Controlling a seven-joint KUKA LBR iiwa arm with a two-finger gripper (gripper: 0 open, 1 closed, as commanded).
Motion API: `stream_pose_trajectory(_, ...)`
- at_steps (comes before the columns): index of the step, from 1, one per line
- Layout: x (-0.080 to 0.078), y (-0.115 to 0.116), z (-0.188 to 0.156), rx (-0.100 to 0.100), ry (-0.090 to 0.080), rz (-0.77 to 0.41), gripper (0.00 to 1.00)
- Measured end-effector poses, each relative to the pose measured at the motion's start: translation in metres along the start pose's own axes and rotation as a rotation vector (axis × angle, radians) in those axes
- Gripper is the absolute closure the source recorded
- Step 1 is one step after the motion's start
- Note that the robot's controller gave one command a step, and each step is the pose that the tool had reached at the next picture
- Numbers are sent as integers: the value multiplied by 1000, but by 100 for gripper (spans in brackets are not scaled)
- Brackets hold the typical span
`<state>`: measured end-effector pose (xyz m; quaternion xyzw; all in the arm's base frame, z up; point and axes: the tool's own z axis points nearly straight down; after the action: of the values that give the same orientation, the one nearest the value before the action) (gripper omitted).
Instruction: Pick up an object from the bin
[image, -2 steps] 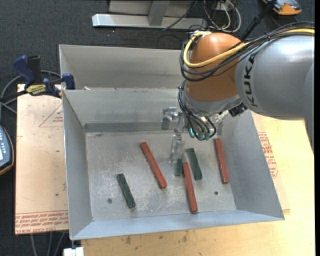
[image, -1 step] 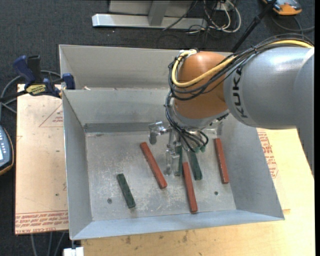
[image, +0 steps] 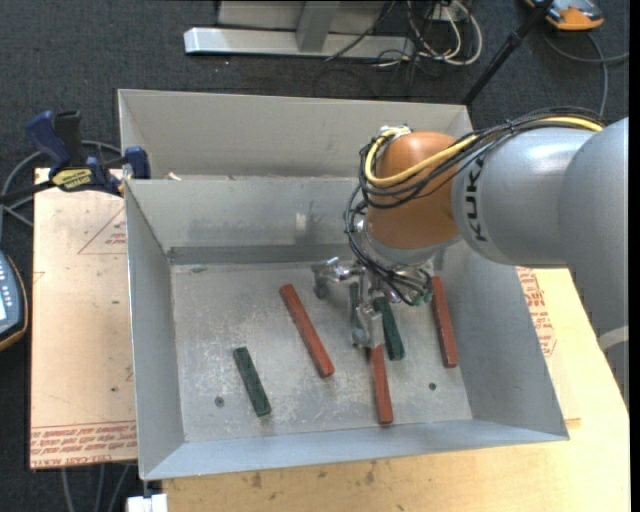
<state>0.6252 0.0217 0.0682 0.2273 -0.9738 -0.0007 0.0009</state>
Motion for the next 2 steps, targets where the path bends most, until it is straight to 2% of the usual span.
stream_pose_trajectory(1, 59, -60, -60, 6, -5, 18, 0)
stream_pose_trajectory(2, 64, -33, -3, 4, -8, -393, 0)
